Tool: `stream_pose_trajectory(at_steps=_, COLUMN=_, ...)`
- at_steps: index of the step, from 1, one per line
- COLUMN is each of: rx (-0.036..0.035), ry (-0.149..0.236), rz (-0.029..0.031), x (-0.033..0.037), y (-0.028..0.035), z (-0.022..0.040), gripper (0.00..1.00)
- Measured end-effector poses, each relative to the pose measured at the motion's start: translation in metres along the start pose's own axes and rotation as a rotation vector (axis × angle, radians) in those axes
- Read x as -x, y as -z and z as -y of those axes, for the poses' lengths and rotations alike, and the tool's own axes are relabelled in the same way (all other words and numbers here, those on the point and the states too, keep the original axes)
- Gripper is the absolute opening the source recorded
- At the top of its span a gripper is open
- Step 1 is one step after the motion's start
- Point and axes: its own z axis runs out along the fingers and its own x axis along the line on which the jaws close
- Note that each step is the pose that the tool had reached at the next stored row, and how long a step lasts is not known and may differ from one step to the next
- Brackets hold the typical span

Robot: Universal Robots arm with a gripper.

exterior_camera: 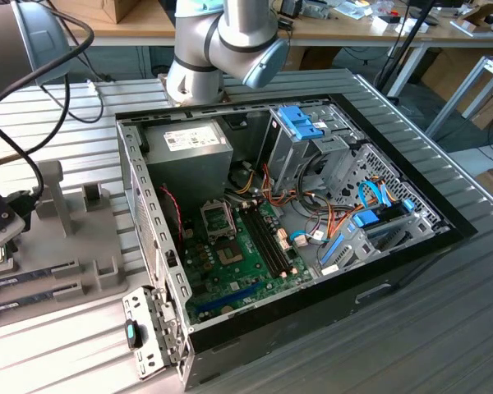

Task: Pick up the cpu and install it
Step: 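Pick up the cpu and move it towards the insertion slot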

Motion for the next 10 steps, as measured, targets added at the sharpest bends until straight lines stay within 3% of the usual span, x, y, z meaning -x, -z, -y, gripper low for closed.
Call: stream_pose_trajectory(at_steps=10, rx=0.0001, ry=-0.001, rz=0.0, x=-0.0009, y=-0.0079, z=0.0, gripper=0.6)
